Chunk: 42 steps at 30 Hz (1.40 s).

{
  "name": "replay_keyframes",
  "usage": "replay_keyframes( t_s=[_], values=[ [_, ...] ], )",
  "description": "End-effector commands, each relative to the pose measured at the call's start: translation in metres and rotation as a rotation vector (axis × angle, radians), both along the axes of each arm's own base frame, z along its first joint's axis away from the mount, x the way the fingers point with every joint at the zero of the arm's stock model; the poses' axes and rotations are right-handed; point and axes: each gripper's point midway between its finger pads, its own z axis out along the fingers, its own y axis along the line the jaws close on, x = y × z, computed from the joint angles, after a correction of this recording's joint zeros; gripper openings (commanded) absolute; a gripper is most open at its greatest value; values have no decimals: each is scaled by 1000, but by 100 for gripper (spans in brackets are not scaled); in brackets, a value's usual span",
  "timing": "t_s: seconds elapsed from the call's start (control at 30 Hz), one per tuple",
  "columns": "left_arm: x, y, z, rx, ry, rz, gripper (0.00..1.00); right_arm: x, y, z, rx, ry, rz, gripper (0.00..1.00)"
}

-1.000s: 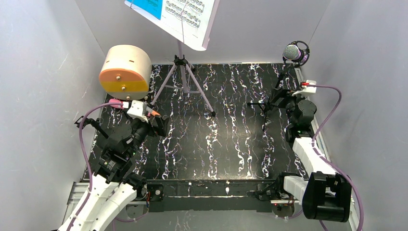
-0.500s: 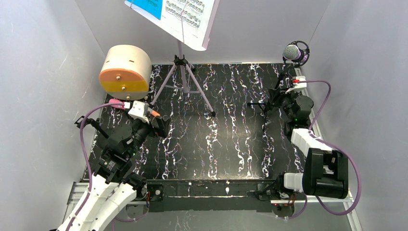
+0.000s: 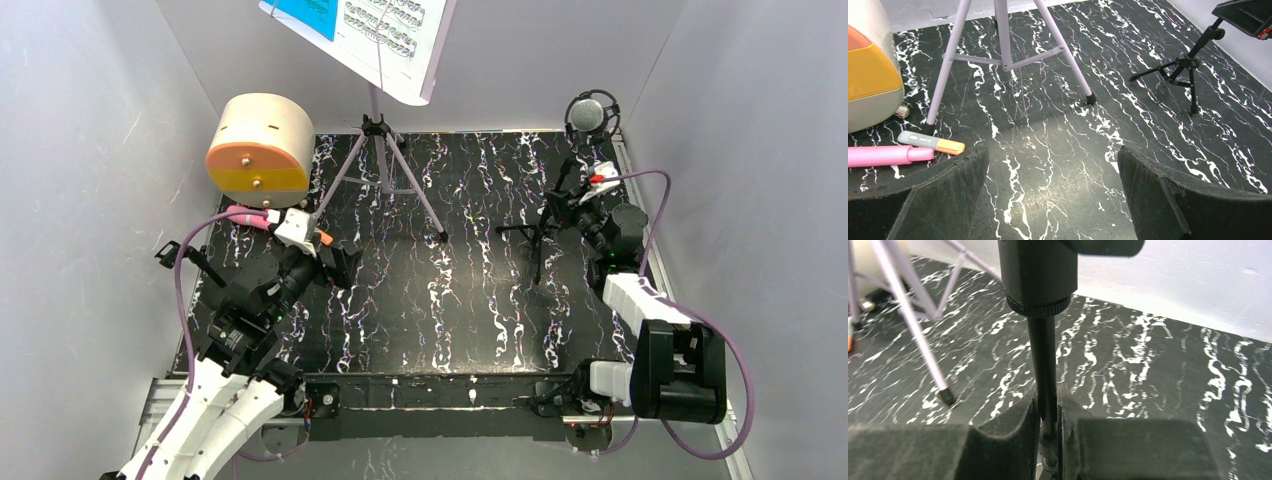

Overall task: Pack up the instrument practice props
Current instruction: Move the microphone stand with the microphone to the center of the board.

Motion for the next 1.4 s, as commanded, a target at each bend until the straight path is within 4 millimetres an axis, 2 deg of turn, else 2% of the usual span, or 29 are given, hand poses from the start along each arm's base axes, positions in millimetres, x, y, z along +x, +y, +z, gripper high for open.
replay_keyframes(
  t_s=[0.0, 0.33, 0.6, 0.67, 0.83, 0.97, 1.03, 1.27, 1.37],
  values=[
    [-4, -15, 6, -6, -9, -84, 98, -33, 49, 20, -20, -79, 167, 1],
    [-8, -29, 4, -23, -7, -167, 98, -103, 127, 21, 34, -143, 343, 1],
    [-12, -37, 3, -23, -11, -224, 98, -148, 200, 38, 59, -229, 521, 1],
    [-14, -39, 4, -25, -18, -237, 98, -157, 224, 34, 53, -229, 574, 1],
    [-14, -42, 3, -25, -21, -257, 98, -161, 262, 35, 77, -263, 661, 1],
    [-15, -43, 5, -28, -28, -262, 98, -158, 289, 41, 99, -308, 715, 1],
    [-15, -44, 5, -32, -33, -265, 98, -157, 300, 38, 101, -310, 734, 1],
    [-11, -48, 6, -58, -22, -268, 98, -148, 326, 22, 75, -326, 753, 1],
    [-5, -52, 7, -89, -11, -258, 98, -145, 331, 22, 83, -328, 754, 8]
  ],
)
